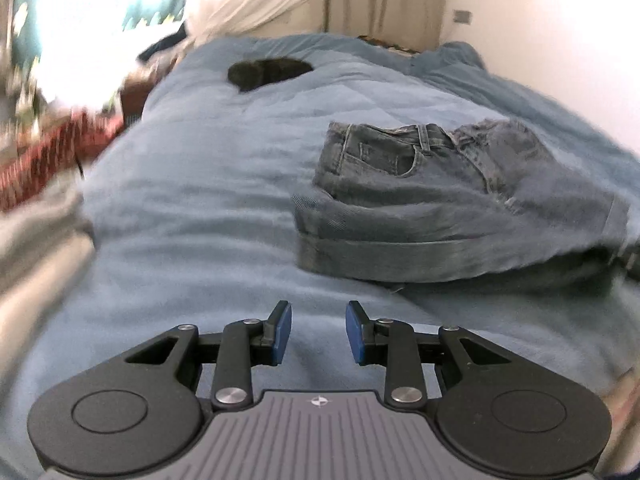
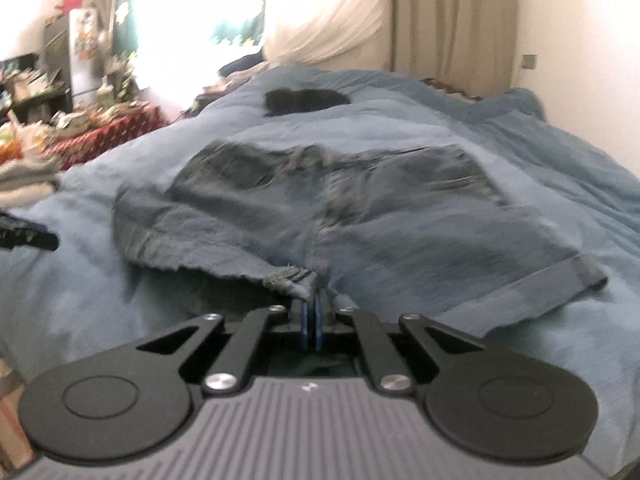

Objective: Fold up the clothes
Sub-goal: 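Grasp the shorts hem with the right tool while the left tool grasps a rolled cuff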

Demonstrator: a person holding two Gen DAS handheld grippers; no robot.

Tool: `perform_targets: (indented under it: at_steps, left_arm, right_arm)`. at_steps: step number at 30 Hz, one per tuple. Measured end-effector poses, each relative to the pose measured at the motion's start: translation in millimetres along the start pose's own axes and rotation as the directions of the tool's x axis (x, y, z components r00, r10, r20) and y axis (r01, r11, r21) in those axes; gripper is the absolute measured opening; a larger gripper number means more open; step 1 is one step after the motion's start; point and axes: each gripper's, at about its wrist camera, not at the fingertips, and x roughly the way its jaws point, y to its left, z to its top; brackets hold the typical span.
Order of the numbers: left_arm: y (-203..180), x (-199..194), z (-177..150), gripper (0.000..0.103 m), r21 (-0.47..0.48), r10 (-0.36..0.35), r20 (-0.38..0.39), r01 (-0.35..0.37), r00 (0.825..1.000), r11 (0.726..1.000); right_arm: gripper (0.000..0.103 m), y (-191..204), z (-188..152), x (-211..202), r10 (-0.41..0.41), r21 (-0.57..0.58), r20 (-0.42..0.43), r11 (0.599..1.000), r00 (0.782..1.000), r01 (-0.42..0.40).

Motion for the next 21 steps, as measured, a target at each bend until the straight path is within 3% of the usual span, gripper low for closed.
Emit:
perform_targets:
  at_steps: [2,6,11,17,21]
  left_arm:
    - [-3,5,2,0.029,0.068,0.034,0.016,-0.035,0.999,0.997]
    - [-13,22,4,0.029,0.172,-0.008,-0.001,0.008,1.0,0.985]
    - [-44,54,0,0.029,0.37,0.052,0.01,-0.052,0.999,0.927]
    - [-47,85,3,0.031,0.359,0.057,-0.025,-0.045,0.998,0.932]
    - [-58,97,-2,0.033,0.419,0.103,0.003,-0.095,0.995,0.903]
  right_arm:
    - [0.003,-10,6,3,-0.014,0.025,0.004,1.0,1.0,0.014]
    - [0.003,-21,16,9,-0.017,0.061,0.003,0.998,1.0,0.017]
    - [0.003,-22,22,12,-0.017,0.063,0.006,0.998,1.0,0.017]
    - [0.003,-22,20,14,-0.01,0.074,-0.008,0.997,1.0,0.011]
    - [0.003,-22,18,16,-0.003,0.089,-0.016,0.996,1.0,0.005]
